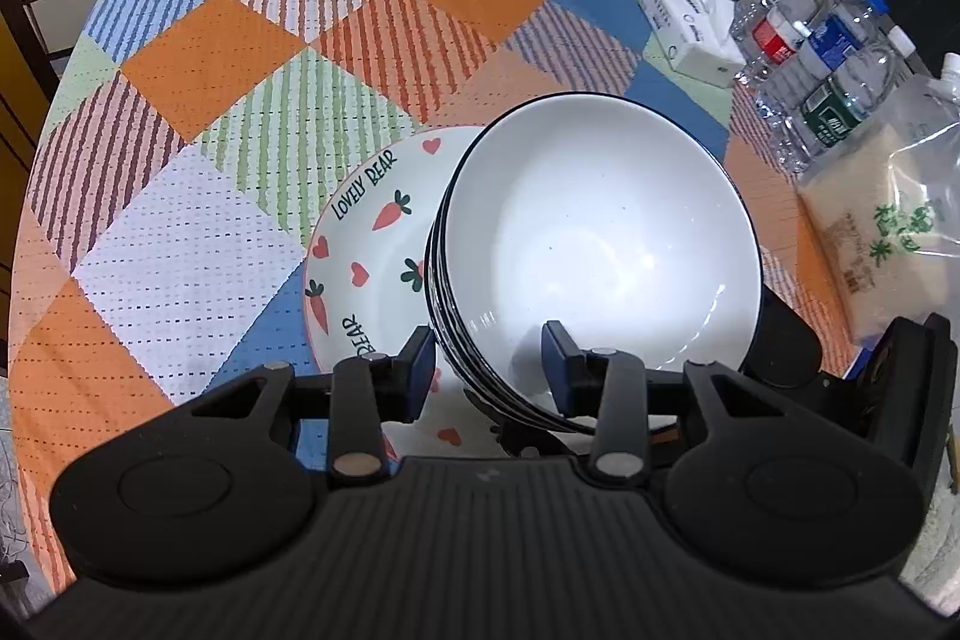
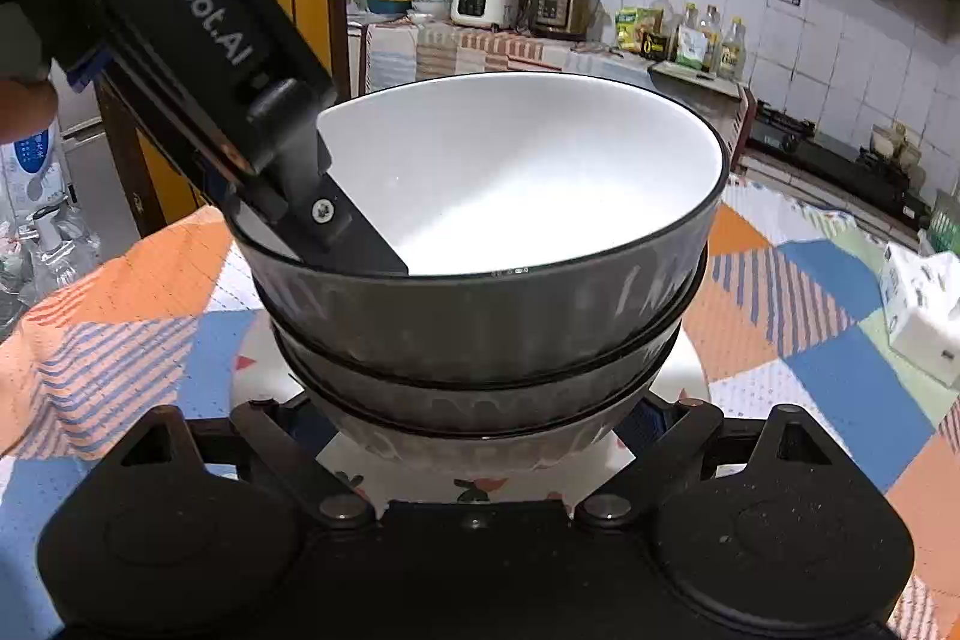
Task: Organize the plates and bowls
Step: 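Carry the three-bowl stack with both tools over the bunny plate stack, then lower the bowl stack onto the bunny plate and open both tools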
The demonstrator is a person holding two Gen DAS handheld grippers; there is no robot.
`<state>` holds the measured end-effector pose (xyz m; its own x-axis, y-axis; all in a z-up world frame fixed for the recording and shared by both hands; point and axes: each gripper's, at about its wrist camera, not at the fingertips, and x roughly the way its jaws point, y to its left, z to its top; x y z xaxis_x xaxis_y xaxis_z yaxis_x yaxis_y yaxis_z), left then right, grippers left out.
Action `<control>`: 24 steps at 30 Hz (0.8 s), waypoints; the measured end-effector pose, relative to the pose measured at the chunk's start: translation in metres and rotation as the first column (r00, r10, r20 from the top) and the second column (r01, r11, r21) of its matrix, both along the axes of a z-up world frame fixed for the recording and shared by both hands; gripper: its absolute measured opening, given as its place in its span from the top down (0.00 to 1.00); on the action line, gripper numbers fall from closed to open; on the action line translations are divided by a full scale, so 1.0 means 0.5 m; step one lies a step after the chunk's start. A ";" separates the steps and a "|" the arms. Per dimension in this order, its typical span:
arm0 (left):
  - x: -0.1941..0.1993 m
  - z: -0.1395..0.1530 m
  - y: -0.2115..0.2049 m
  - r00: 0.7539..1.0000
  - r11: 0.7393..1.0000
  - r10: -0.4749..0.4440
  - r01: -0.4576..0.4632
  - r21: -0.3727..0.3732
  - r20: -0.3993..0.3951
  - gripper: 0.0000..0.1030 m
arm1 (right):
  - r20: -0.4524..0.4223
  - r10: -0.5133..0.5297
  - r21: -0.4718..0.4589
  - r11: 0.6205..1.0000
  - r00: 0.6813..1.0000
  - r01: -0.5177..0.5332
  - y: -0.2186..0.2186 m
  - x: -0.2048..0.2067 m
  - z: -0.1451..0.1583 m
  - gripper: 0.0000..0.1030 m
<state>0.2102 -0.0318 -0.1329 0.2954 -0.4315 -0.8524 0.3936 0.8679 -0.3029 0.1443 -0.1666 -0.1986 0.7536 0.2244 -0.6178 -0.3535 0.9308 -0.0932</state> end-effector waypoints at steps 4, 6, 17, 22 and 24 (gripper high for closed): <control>0.004 -0.012 -0.001 1.000 1.000 0.001 -0.001 0.002 -0.008 0.65 | -0.020 -0.017 0.003 1.000 1.000 0.017 0.003 0.008 -0.008 0.09; 0.005 -0.019 -0.002 1.000 1.000 -0.002 0.002 0.006 -0.010 0.64 | -0.026 -0.020 0.003 1.000 0.999 0.020 0.003 0.004 -0.016 0.09; -0.015 -0.022 -0.014 0.998 0.999 -0.010 0.008 0.032 0.060 0.64 | -0.057 -0.056 0.024 0.998 0.997 0.057 0.002 0.006 -0.022 0.09; -0.031 -0.030 -0.010 0.993 1.000 0.012 -0.013 0.007 0.117 0.63 | -0.075 -0.092 0.034 0.995 0.993 0.094 0.003 0.016 -0.026 0.08; -0.030 -0.033 -0.006 0.993 0.999 0.031 -0.030 -0.011 0.115 0.62 | -0.088 -0.082 0.029 0.996 0.993 0.084 0.002 0.020 -0.024 0.08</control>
<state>0.1953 -0.0349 -0.1497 0.4047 -0.4288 -0.8077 0.4000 0.8773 -0.2653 0.1545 -0.1658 -0.2107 0.7141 0.1844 -0.6753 -0.2803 0.9593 -0.0344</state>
